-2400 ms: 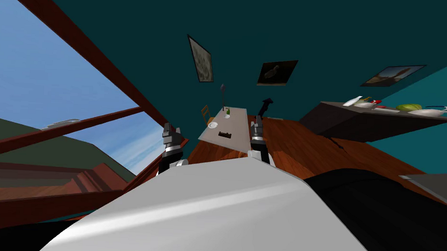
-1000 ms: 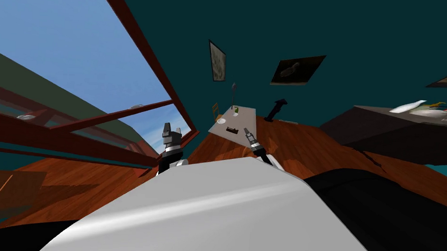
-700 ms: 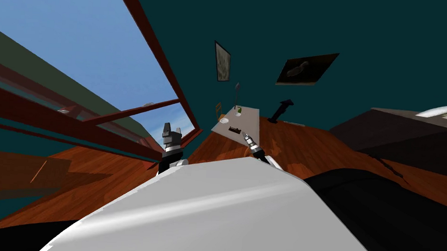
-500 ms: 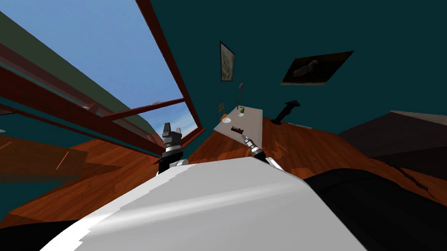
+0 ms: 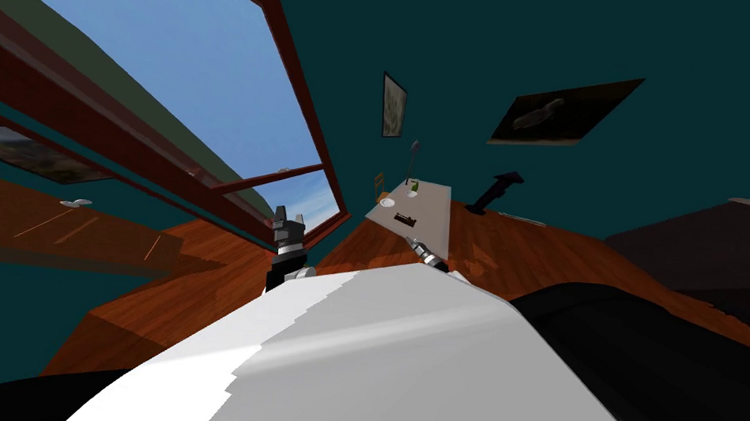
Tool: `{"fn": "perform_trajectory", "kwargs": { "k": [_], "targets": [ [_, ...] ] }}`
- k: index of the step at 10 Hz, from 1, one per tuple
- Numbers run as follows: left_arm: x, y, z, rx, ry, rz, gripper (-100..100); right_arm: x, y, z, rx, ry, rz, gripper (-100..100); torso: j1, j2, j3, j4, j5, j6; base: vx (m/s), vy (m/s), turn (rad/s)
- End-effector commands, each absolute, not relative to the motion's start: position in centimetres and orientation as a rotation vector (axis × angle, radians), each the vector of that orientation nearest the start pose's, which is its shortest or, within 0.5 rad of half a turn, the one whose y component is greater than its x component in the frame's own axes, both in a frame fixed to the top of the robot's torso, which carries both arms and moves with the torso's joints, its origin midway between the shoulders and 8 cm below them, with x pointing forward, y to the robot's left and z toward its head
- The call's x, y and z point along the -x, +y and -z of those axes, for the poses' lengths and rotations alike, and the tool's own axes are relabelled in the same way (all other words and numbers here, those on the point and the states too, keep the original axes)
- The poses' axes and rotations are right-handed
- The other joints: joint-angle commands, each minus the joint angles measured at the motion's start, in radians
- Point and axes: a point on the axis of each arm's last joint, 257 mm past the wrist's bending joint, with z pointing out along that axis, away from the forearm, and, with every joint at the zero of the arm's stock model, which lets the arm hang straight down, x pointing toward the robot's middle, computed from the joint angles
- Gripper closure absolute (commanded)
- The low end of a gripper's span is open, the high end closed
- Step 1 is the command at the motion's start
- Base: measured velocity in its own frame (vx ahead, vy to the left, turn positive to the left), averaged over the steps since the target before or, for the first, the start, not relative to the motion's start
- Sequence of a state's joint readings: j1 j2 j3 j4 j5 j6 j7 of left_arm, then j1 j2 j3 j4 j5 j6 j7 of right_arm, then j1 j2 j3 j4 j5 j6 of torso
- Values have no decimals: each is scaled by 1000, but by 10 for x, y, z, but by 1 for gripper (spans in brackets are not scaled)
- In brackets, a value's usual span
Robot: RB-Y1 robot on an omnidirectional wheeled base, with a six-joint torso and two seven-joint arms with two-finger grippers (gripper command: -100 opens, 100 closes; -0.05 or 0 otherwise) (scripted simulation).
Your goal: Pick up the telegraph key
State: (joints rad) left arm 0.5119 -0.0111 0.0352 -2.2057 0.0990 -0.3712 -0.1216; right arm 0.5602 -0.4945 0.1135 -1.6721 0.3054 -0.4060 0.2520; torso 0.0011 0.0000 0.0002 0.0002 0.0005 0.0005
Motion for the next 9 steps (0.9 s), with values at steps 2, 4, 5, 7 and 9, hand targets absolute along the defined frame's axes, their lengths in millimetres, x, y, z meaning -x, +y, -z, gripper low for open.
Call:
{"fn": "perform_trajectory", "kwargs": {
  "k": [2,4,5,7,9],
  "targets": [
    [-370,312,40,845,723,1163,0,-320,-315,369,-335,1863,-579,-100,0,-1,-1,0,0,-1,32,41,161],
    [-370,312,40,845,723,1163,0,-300,-326,398,-307,1947,-525,-100,0,-2,-1,0,0,-1,41,47,188],
    [-370,312,40,845,723,1163,0,-281,-336,420,-268,2019,-479,-100,0,-2,-1,0,0,0,51,46,233],
    [-370,312,40,845,723,1163,0,-276,-340,426,-277,2034,-469,-100,-1,-2,-1,-1,0,0,41,23,58],
    [-370,312,40,845,723,1163,0,-250,-357,453,-247,2121,-408,-100,-1,-2,-1,0,0,-1,62,26,211]
  ]
}}
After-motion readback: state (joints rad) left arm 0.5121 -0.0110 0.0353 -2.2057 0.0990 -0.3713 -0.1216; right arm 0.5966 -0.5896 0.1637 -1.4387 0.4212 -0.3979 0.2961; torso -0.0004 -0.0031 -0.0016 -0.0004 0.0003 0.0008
